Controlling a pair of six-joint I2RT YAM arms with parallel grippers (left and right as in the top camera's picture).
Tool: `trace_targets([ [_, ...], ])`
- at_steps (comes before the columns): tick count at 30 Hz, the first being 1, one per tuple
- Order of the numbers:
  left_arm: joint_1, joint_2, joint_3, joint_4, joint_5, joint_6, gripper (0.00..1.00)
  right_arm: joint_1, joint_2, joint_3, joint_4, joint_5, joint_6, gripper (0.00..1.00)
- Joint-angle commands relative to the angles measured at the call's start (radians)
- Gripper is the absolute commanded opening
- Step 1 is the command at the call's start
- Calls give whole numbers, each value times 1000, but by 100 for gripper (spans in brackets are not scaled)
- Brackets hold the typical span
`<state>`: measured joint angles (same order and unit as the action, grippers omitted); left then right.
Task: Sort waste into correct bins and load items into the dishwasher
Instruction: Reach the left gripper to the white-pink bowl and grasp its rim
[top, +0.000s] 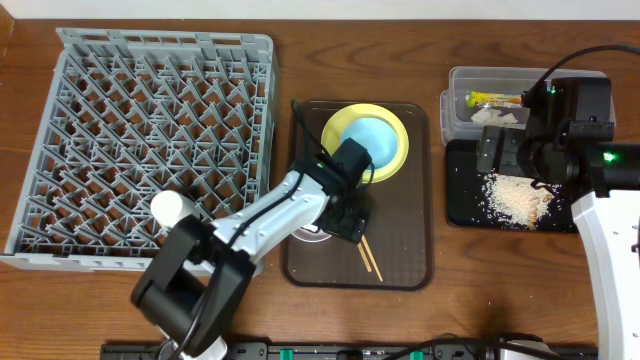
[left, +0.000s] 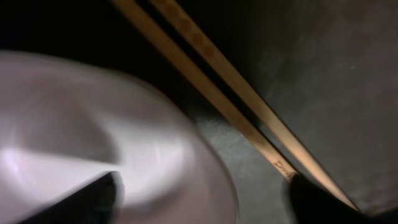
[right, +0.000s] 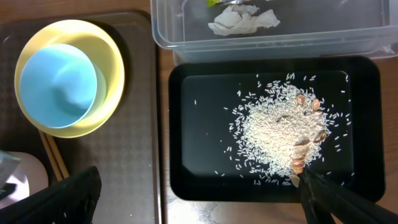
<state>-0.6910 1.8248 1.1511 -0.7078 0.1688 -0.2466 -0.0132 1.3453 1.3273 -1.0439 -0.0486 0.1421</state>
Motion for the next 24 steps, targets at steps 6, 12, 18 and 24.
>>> trace_targets([
  [6, -6, 16, 10, 6, -110, -2, 43, -6, -3, 18, -10, 14, 14, 99],
  [12, -23, 29, 2, 41, -121, -2, 42, -6, -3, 18, -12, 14, 14, 99],
  [18, -75, 45, -1, 39, -261, -2, 37, -6, -3, 18, -11, 15, 14, 99],
  [24, -123, 45, -1, 40, -317, -2, 15, -6, -3, 18, -11, 14, 14, 99],
])
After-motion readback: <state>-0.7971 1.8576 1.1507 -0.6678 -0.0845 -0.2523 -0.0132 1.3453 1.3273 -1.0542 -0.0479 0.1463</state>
